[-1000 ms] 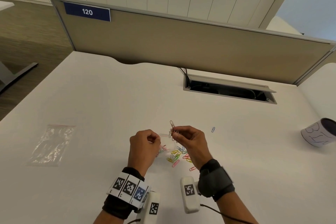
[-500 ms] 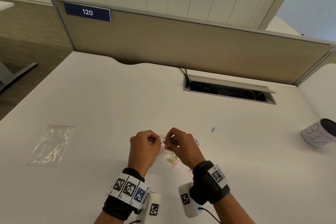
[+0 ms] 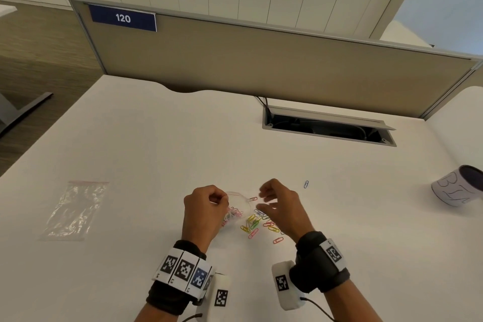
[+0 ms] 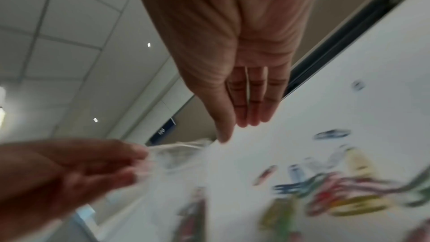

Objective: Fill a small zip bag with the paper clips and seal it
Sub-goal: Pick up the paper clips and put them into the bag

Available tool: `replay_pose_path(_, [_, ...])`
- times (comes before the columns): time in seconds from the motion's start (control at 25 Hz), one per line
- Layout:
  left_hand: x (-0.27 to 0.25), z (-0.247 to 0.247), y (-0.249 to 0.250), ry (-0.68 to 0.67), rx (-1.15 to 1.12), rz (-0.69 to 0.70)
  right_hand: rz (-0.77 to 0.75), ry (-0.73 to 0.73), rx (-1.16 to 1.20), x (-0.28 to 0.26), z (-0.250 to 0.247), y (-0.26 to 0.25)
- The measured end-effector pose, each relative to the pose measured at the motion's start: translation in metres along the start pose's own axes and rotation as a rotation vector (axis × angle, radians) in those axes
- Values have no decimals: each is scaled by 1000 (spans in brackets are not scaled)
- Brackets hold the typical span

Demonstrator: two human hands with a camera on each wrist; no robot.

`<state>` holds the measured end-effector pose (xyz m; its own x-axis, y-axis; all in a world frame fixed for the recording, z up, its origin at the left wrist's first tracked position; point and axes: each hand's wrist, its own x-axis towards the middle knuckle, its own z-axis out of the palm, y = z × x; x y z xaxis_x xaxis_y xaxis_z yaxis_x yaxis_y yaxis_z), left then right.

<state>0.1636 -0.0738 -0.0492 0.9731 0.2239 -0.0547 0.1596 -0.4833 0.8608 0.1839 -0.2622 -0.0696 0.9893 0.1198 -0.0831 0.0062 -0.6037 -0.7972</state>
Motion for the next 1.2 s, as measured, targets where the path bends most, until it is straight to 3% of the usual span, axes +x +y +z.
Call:
replay_pose_path(0.16, [1,-1,-2,10,10,9,289,-198,-394,-9,-8,49])
replay_pose_path(0.28, [0,-3,0,17,13,12,348,-199,-371,-12,7,59])
replay_pose_path(0.52, [3,-15,-3,59,-9,15,67,-123,-275,8,33,51])
replay_pose_path(0.68, [5,-19,-3,69,-20,2,-90,-432,-597,17,33,45])
replay_pose_path(0.76, [5,-19,-3,68,-12,11,-128,-510,-712,19,36,51])
replay_pose_path(0.96, [6,-16,-5,64,-10,8,-273,-262,-599,9,35,62])
replay_pose_path(1.2, [4,-11,-4,52,3,8,-236,-202,-648,4,33,55])
